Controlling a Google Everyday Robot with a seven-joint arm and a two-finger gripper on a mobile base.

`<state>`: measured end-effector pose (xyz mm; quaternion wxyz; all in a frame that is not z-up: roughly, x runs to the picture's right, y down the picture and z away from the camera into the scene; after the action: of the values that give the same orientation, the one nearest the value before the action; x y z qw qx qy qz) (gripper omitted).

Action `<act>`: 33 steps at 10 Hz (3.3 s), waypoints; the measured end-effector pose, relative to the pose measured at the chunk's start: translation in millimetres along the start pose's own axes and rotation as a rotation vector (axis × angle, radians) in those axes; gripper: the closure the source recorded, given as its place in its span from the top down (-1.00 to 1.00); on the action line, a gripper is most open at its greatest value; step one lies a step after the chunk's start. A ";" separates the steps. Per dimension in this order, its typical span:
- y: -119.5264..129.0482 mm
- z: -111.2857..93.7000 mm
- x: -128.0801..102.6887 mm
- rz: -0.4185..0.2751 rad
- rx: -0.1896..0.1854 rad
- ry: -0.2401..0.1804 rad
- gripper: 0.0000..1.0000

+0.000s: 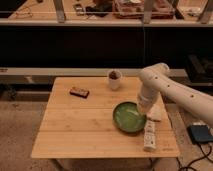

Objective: Drag the ceramic bowl in a circle

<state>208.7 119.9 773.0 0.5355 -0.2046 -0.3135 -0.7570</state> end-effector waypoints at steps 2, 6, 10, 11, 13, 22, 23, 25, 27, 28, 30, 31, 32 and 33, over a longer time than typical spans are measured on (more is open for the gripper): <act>0.0 0.1 0.0 0.000 0.000 0.000 -0.90; 0.0 -0.1 0.0 0.000 0.000 0.000 -0.90; -0.1 1.0 0.0 0.000 0.001 -0.001 -0.90; -0.1 1.2 -0.1 0.000 0.001 -0.001 -0.90; 0.0 1.0 -0.1 0.000 0.001 -0.001 -0.90; -7.2 -11.9 23.8 0.088 0.002 0.024 -1.00; -19.6 -19.6 39.0 0.144 0.034 0.041 -0.95; -68.8 -27.3 75.4 0.318 0.182 0.056 -0.54; -98.9 -25.1 93.5 0.435 0.287 0.050 -0.33; -108.9 -25.4 99.4 0.472 0.321 0.046 -0.33; -111.1 -25.5 100.9 0.482 0.330 0.045 -0.33; -111.1 -25.2 100.5 0.482 0.328 0.045 -0.33; -111.1 -26.3 100.4 0.481 0.323 0.051 -0.33; -110.9 -26.9 100.5 0.483 0.317 0.065 -0.33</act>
<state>70.8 58.1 790.2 0.7353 -0.1628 -0.3527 -0.5554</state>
